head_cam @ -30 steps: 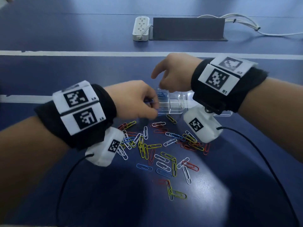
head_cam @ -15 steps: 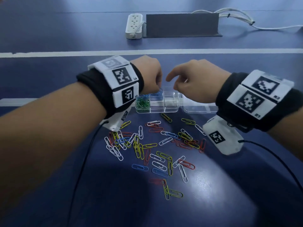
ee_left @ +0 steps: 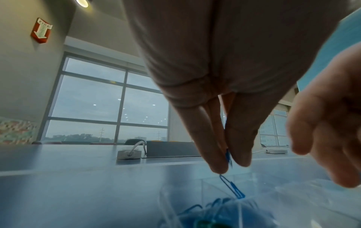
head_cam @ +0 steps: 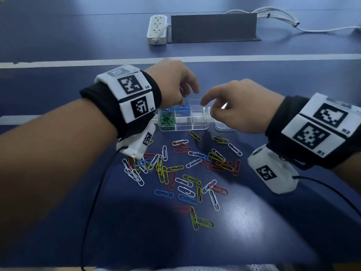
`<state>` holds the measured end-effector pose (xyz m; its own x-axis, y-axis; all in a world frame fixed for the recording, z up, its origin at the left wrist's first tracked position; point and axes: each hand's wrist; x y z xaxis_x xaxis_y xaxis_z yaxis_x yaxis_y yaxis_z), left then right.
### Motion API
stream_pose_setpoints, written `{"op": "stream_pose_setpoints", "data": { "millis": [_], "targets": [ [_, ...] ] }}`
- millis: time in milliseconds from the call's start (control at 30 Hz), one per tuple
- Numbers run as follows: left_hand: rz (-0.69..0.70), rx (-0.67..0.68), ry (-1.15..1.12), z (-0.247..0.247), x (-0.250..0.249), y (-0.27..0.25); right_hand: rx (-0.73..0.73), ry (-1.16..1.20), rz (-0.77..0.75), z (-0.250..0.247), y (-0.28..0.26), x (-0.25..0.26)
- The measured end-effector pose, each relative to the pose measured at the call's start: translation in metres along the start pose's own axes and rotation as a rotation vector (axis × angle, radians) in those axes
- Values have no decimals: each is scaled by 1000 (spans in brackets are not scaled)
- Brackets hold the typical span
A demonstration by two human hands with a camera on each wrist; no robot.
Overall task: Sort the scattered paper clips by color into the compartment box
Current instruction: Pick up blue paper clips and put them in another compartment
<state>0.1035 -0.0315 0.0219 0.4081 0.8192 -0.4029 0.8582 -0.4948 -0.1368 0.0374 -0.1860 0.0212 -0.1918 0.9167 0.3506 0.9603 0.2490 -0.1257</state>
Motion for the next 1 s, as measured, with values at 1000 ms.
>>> {"op": "stream_pose_setpoints", "data": {
  "millis": [1000],
  "targets": [
    [-2, 294, 275, 5, 28, -77, 252, -169, -116, 28, -21, 23]
  ]
}}
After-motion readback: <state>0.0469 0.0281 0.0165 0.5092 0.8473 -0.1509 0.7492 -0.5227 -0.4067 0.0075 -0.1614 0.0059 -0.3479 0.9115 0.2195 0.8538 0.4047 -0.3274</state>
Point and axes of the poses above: each hand's wrist, its own y-axis towards the middle knuckle, its own z-axis out of the palm, x = y × z, and after that the axes turned 1 degree about -z, right-handed
